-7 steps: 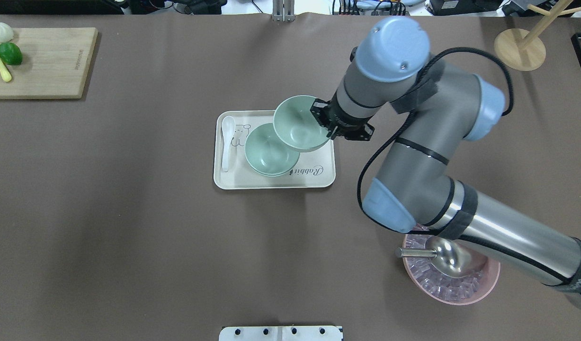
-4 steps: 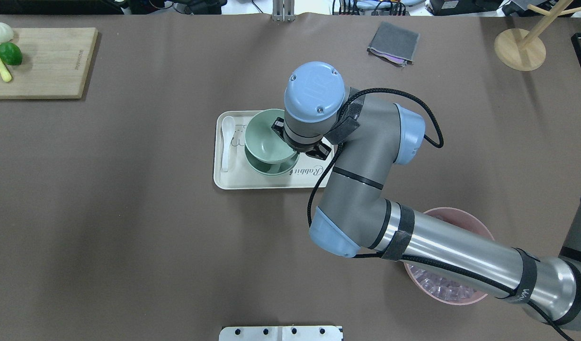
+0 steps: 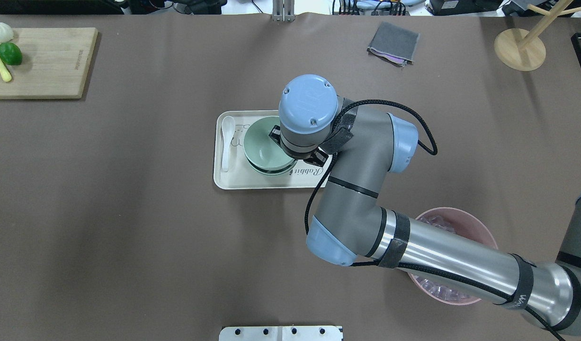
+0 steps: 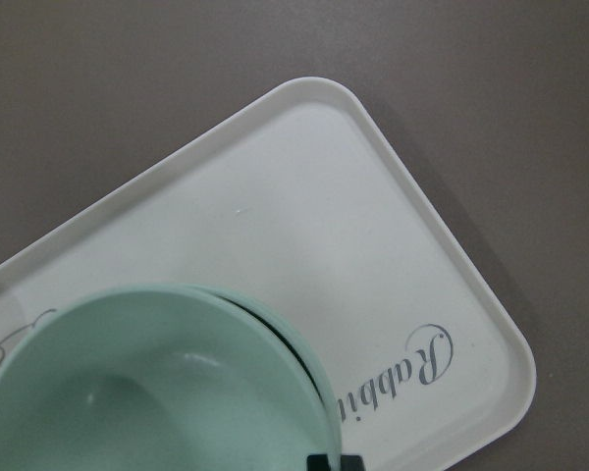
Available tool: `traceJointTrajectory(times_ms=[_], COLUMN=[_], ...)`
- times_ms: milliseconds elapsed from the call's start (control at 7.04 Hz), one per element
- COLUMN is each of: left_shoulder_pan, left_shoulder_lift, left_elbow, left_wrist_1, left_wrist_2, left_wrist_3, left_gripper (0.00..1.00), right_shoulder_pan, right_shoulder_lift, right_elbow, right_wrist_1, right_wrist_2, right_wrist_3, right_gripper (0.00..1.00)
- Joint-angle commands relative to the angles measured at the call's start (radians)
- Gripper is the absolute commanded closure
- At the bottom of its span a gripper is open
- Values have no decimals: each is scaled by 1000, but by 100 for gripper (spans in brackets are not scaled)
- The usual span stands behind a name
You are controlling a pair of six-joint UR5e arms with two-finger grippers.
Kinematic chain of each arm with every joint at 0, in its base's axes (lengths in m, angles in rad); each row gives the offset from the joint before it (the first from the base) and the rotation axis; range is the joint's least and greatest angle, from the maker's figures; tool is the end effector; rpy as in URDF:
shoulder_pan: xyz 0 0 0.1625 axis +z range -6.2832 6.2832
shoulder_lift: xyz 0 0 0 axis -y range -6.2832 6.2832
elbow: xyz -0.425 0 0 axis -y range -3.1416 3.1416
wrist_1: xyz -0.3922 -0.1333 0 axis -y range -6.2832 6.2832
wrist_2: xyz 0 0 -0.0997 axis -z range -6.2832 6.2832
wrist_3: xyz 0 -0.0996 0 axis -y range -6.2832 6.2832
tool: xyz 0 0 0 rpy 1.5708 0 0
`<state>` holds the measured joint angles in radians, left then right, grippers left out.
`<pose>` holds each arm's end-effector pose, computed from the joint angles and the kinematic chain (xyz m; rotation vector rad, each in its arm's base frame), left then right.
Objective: Stack green bowls together
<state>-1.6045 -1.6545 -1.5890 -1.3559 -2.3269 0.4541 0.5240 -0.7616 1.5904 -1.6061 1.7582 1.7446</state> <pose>-0.0823 -0.5141 0.6294 0.0785 0.7631 0.3570 -0.5593 -0.4557 0.1643 -0.0375 -0.8222 0.5844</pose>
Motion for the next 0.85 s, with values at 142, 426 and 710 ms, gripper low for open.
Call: traceJointTrajectory(times_ms=[142, 426, 710], left_shoulder_pan=[2, 2, 2], left_shoulder_lift=[1, 1, 1], left_elbow=[1, 1, 1], left_wrist_1=[0, 0, 0], left_wrist_2=[0, 0, 0], left_wrist_3=[0, -2, -2], left_gripper=[0, 0, 0], right_shoulder_pan=[-1, -1, -9], right_shoulder_lift=[-1, 1, 1], right_elbow=[-7, -13, -15], right_wrist_1=[0, 0, 2], right_wrist_2=[-9, -11, -19], right_wrist_3=[0, -2, -2], right_gripper=[100, 100, 100])
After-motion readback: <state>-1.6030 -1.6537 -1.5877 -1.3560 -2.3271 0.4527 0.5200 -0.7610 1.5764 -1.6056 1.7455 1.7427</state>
